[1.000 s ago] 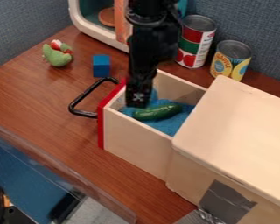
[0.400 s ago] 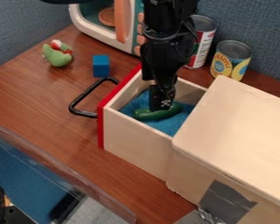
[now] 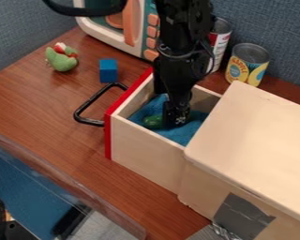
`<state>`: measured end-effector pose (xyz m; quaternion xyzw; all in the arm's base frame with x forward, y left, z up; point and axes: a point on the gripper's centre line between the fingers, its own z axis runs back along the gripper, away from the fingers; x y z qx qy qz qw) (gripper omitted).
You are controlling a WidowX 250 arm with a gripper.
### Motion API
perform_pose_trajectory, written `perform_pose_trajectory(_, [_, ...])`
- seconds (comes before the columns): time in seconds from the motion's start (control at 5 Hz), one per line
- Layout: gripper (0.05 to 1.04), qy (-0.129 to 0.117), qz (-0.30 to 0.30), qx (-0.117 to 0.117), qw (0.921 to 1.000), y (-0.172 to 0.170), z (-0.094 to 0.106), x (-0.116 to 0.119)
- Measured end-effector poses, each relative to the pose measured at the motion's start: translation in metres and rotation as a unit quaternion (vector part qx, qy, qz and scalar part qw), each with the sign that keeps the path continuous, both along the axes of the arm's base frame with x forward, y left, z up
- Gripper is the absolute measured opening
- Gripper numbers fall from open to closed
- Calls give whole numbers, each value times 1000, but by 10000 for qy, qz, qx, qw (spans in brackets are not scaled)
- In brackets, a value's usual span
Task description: Take the green object in the drawer and place it on the left side of the table
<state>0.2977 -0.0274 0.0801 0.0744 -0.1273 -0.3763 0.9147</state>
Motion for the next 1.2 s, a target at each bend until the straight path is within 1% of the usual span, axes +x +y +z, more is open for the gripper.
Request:
perform_pose_trajectory(0.2, [1001,42,10,-8,10000,-3,-7,0])
perform_pose_trajectory(0.4, [1001,102,0,-67,9999,-5,-16,1])
perform_pose_trajectory(0.6, [970,239,42,-159,9996,-3,-27,2])
perform_pose_trajectory(0.8, [692,264,162,-297,9991,2,-29,2])
perform_pose_trajectory(1.0, [388,322,130,-396,9986,1,-30,1])
perform_pose_trajectory(1.2, [326,274,13,-505,9983,1,-16,-2])
